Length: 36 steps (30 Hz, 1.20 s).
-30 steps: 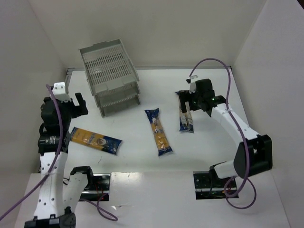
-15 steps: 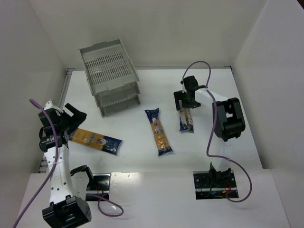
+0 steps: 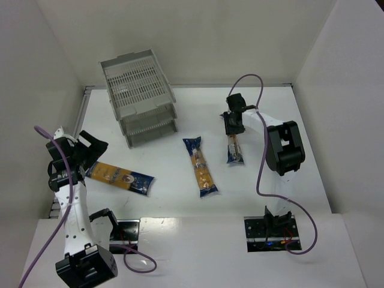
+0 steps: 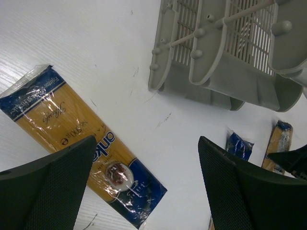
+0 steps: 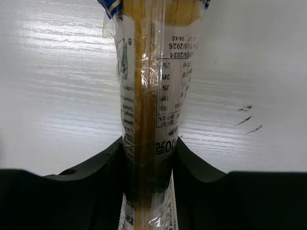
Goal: Place and organize the pasta boxes and bags onto the shelf
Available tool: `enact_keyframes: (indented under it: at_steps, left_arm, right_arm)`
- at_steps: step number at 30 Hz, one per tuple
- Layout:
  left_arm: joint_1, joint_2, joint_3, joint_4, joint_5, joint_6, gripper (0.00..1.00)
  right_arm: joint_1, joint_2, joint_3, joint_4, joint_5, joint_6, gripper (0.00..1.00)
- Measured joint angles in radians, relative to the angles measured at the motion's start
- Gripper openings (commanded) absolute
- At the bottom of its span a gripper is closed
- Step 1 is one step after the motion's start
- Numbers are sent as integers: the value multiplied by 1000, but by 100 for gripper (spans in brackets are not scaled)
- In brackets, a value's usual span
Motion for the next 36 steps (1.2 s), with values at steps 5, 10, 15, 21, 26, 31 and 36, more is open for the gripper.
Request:
enact_keyframes:
  at_steps: [5,10,15,21,26,31,36]
  left_arm:
    - [0,-17,-3,4,0,-13,92]
    - [1,-41,-5,27,6,-14,91]
    - [-9,-47,-13,48,11,-13,90]
    - [-26,-47,-14,61,11,-13,88]
    - [-27,-54,-15,68,11,-13,86]
    - [-27,-55,-18,70,11,-13,86]
    - [-27,-55,-20,72,11,-13,86]
  right_arm:
    - [0,-18,0,-35,-47,0,0]
    - [3,-89,15,-158,-131,1,0]
    - [3,-200,72,-208,-174,11,0]
    - [3,-295,100,-209,-194,20,0]
    - [3,-300,100,-220,-221,23,0]
    - [3,-309,127,-230,-250,29,0]
    - [3,-372,141,-222,-294,48,0]
